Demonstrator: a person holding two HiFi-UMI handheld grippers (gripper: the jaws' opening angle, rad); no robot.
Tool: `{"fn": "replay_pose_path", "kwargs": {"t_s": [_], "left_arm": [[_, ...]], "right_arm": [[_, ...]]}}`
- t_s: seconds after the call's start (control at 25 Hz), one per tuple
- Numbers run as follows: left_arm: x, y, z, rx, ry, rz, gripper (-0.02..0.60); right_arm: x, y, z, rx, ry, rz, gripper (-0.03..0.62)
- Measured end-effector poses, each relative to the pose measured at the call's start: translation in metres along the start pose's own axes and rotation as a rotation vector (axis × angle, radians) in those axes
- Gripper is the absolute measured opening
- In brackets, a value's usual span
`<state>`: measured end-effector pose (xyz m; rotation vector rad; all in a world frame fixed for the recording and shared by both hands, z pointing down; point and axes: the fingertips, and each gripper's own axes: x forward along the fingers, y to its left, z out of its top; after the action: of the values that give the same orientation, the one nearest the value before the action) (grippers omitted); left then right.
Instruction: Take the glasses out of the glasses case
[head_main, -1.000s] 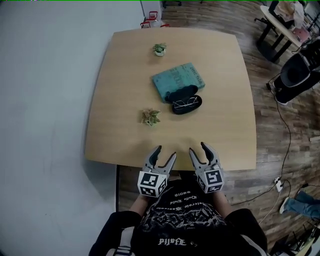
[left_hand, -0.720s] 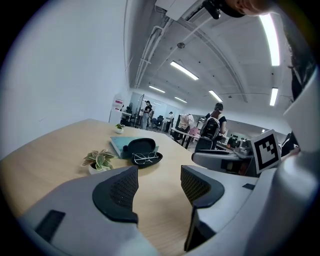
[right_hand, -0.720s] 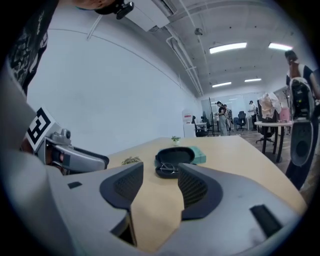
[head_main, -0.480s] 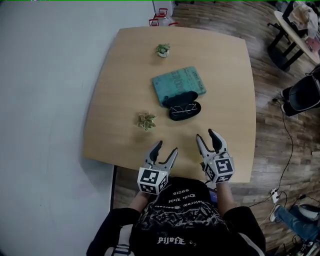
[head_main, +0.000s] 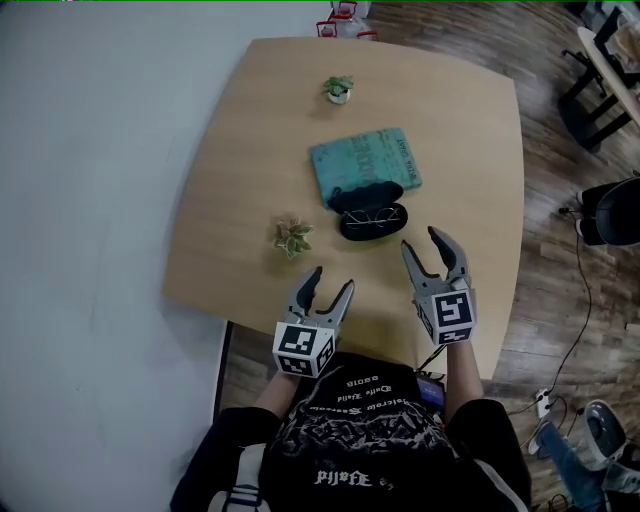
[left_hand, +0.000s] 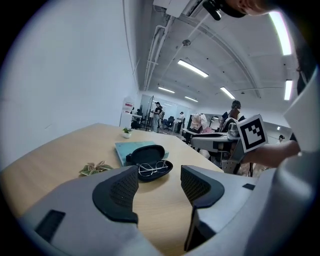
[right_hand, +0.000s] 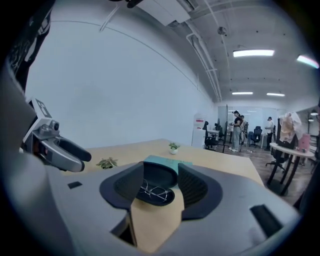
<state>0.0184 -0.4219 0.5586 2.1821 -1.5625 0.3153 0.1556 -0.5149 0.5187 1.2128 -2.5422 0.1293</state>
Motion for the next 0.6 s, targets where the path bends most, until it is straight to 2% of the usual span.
{"fn": "replay_pose_path", "kwargs": {"t_s": [0.12, 0.32, 0.6], "left_arm": [[0.002, 0.003, -0.001, -0.012, 0.021, 0.007, 0.273], [0.009, 0.011, 0.002, -0.024, 0.048, -0.003, 0.273], [0.017, 0.033, -0.003, -0.05, 0.064, 0.009, 0.273]], "right_arm": [[0.01, -0.002, 0.01, -0.076, 0.013, 0.043, 0.229], [0.032, -0.003, 0.025, -0.17, 0.028, 0.066, 0.229], [0.069, 0.02, 0.013, -0.281, 0.106, 0.213, 0.218]]}}
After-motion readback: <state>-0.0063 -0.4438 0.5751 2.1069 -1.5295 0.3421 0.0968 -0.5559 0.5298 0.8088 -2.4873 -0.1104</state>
